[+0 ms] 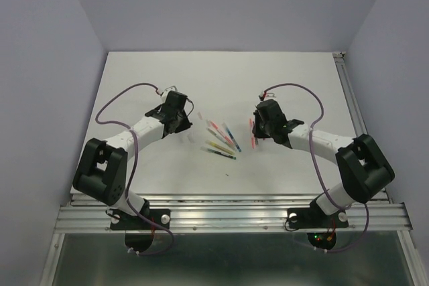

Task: Open the pen caps

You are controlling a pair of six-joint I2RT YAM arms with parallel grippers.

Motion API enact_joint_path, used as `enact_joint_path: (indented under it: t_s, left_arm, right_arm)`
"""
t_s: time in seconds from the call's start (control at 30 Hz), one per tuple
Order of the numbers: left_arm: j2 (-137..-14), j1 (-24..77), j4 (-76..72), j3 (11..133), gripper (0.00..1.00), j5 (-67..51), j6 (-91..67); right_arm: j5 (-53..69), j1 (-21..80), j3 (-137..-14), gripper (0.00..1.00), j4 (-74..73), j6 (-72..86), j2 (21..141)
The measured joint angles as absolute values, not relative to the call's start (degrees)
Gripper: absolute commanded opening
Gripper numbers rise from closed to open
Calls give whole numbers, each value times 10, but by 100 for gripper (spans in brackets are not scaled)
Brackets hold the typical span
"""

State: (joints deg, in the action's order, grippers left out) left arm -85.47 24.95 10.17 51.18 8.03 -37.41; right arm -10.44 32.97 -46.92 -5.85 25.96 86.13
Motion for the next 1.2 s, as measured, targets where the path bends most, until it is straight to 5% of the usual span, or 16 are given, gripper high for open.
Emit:
enact_joint_path:
  t_s: [0.47, 0.73, 1.2]
  left_arm:
    - [-968, 271, 153, 613, 22, 117, -364]
    - [-997, 277, 175, 638, 31, 119, -360]
    - [-1020, 280, 191, 653, 33, 121, -360]
  right_arm:
    - [-143, 307, -500, 8, -73, 253, 932]
    - [-154, 307, -502, 25, -79, 255, 935]
    - [-157, 306, -502, 50, -89, 256, 920]
